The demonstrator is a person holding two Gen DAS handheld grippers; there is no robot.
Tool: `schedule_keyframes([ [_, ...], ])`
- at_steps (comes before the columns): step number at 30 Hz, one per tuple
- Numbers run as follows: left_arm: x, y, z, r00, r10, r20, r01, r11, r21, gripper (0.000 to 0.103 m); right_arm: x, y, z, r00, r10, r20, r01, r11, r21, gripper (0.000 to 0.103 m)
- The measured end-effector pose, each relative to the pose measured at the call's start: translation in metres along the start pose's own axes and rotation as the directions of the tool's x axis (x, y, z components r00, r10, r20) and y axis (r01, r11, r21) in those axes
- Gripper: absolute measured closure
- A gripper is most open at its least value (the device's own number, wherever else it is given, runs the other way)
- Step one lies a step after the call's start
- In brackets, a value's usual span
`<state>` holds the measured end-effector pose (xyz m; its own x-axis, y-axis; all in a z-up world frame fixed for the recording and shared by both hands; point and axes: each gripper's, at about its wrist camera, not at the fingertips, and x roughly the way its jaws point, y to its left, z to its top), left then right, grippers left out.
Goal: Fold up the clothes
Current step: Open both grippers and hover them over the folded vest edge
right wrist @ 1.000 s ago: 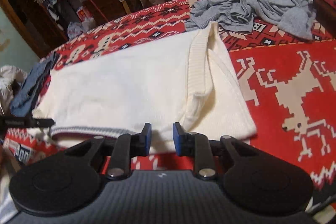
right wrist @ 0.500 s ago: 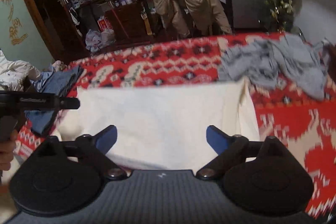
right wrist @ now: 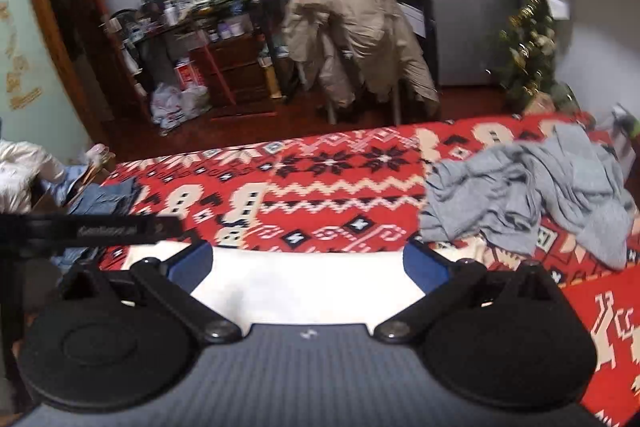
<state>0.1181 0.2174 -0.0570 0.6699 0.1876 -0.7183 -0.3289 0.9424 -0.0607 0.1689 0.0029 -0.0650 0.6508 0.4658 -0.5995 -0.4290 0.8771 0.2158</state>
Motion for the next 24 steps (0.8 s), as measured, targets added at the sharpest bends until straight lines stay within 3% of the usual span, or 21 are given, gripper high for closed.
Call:
schedule_keyframes([
  [2, 0.004, 0.003, -0.001, 1.000, 0.006, -0.009, -0.006, 1.000, -0.010, 0.018, 0.005, -0.001, -0.002, 0.997, -0.075, 0.032, 0.076, 0.997, -0.010, 0.001],
  [5, 0.010, 0.005, -0.004, 0.999, 0.028, -0.035, -0.028, 1.000, -0.010, 0.018, 0.006, 0.005, -0.011, 0.973, -0.213, 0.091, 0.216, 0.976, -0.031, 0.001],
  [9, 0.016, 0.003, -0.007, 0.998, 0.041, -0.038, -0.040, 0.999, 0.031, 0.018, 0.004, 0.017, -0.017, 0.957, -0.263, 0.119, 0.277, 0.954, -0.119, 0.001],
  [15, 0.020, -0.004, -0.009, 0.998, 0.043, -0.038, -0.039, 0.993, 0.108, 0.018, 0.011, 0.028, -0.017, 0.956, -0.263, 0.126, 0.287, 0.926, -0.246, 0.001],
  [18, 0.019, 0.000, -0.011, 0.998, 0.050, -0.034, -0.047, 0.996, 0.076, 0.018, 0.020, 0.029, -0.022, 0.947, -0.308, 0.093, 0.321, 0.928, -0.191, 0.001],
  [22, 0.018, 0.004, -0.011, 0.998, 0.056, -0.036, -0.054, 0.997, 0.049, 0.018, 0.028, 0.026, -0.025, 0.983, -0.180, 0.033, 0.183, 0.971, -0.152, 0.001],
  [24, 0.018, 0.004, -0.010, 0.997, 0.059, -0.040, -0.057, 0.997, 0.058, 0.018, 0.030, 0.030, -0.027, 0.991, -0.134, 0.022, 0.136, 0.976, -0.169, 0.001],
])
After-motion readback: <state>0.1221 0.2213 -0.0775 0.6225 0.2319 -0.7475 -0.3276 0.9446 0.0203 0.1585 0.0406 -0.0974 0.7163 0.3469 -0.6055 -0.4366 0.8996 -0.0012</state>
